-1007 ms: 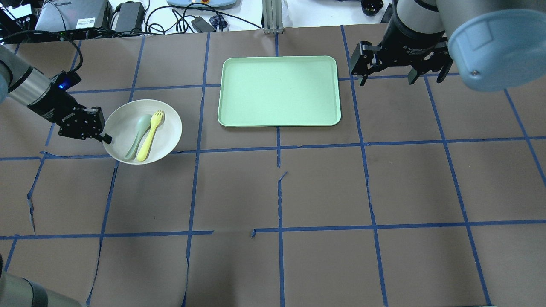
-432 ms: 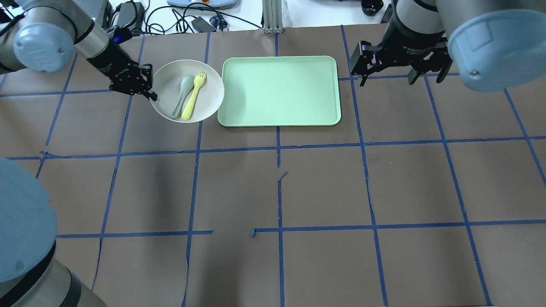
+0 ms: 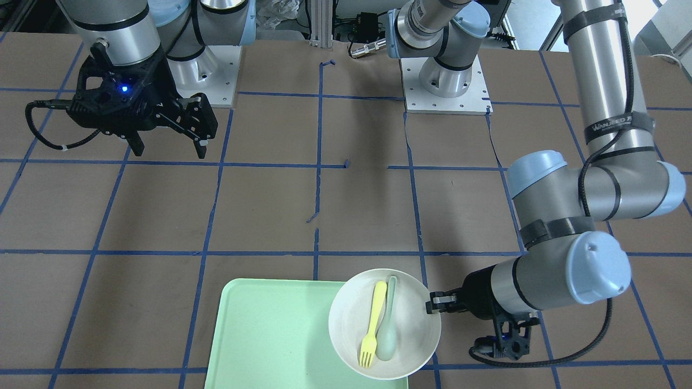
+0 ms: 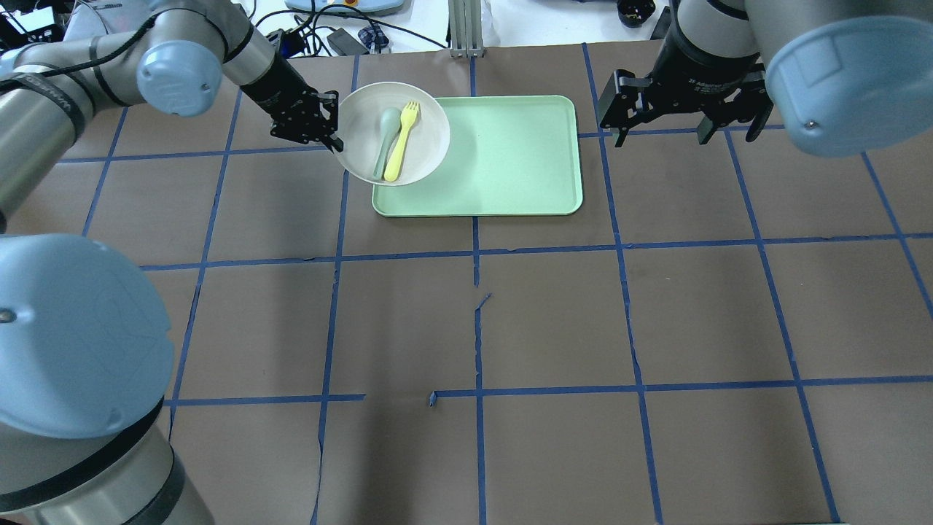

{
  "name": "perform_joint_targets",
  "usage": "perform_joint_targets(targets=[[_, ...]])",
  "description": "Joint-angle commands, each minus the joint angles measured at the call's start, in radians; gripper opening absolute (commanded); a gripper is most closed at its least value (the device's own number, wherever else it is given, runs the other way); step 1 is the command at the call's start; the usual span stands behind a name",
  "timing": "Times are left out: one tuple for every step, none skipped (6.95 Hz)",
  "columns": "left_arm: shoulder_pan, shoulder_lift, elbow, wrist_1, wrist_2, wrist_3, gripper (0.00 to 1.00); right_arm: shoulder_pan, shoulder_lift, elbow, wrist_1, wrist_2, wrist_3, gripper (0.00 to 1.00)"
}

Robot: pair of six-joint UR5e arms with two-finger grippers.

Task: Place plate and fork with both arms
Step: 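Lower the plate onto the green tray and open the left gripper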

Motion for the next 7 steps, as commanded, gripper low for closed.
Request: perform_joint_targets(targets=[[-0.060, -0.066, 0.012, 0.097, -0.030, -0.070, 0.00, 0.000, 0.000, 0.000, 0.001, 0.000, 0.000, 1.00], [-0.066, -0.093, 0.023, 0.105, -0.046, -0.084, 0.00, 0.000, -0.002, 0.000, 0.002, 0.000, 0.000, 1.00], [-0.077, -0.115, 0.026, 0.114, -0.075, -0.135, 0.00, 0.000, -0.002, 0.000, 0.002, 0.000, 0.000, 1.00], [-0.077, -0.133, 0.026, 0.143, -0.076, -0.154, 0.00, 0.001, -0.002, 0.000, 0.002, 0.000, 0.000, 1.00], [-0.083, -0.155, 0.024, 0.145, -0.079, -0.171, 0.00, 0.000, -0.002, 0.002, 0.004, -0.002, 0.000, 1.00], [-0.085, -0.169, 0.024, 0.145, -0.081, -0.193, 0.00, 0.001, -0.003, 0.002, 0.004, -0.002, 0.000, 1.00], [-0.089, -0.170, 0.024, 0.145, -0.081, -0.212, 0.00, 0.001, -0.002, 0.002, 0.002, -0.002, 0.000, 1.00]])
